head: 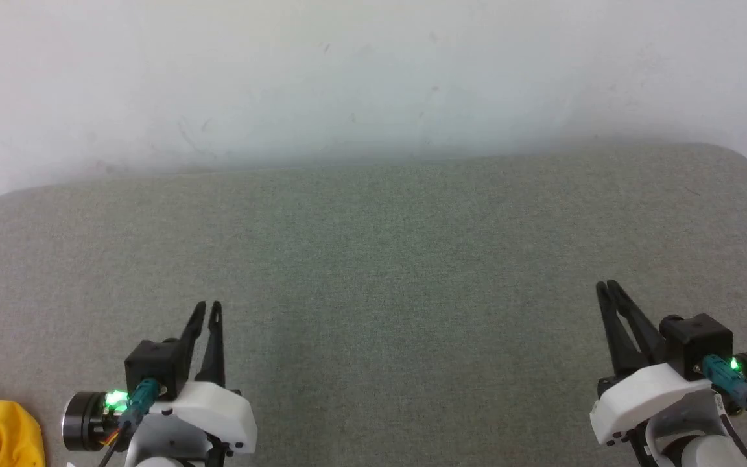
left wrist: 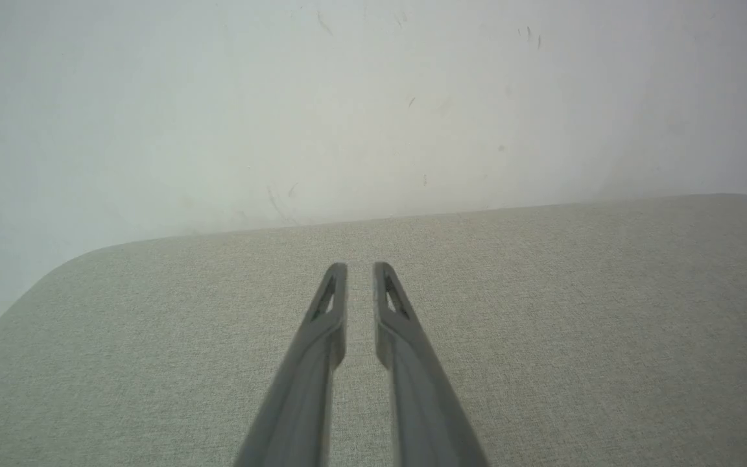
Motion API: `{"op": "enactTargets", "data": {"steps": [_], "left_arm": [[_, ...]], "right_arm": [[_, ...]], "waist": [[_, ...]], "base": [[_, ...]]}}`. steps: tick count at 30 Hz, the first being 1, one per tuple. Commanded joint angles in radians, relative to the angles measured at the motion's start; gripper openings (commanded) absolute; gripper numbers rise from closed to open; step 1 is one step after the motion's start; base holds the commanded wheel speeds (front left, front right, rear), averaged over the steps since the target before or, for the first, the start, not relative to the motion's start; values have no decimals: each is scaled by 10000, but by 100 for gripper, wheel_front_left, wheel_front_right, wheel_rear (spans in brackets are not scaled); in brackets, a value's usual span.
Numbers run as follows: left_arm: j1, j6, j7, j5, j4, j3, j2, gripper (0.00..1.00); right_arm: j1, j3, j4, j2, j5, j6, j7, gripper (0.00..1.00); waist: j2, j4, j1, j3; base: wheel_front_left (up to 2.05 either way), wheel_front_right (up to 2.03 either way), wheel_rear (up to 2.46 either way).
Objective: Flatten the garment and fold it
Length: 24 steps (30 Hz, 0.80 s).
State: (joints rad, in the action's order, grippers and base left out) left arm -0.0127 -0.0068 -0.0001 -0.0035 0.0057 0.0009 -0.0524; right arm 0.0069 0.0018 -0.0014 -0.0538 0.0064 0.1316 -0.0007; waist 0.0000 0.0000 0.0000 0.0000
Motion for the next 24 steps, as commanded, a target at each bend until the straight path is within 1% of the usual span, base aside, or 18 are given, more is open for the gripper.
{"op": "enactTargets", "data": {"steps": [1,13,24], "left_arm": [[0,-1,-3,-4,0,-1,0,100],[63,-42,-247,-320,8,-71,2,100],[71,-4,-477,-699,-5,-66,4,100]], "right_arm": [[1,-1,0,0,3,0,-2,100],[49,-135,69,3,204,-1,-225,100],[115,-234,-69,7,243,-2,-339,100]], "waist": [[0,0,0,0],[0,81,0,10],[0,486,0,-38]], "base": [[0,0,0],[0,0,0],[0,0,0]]}}
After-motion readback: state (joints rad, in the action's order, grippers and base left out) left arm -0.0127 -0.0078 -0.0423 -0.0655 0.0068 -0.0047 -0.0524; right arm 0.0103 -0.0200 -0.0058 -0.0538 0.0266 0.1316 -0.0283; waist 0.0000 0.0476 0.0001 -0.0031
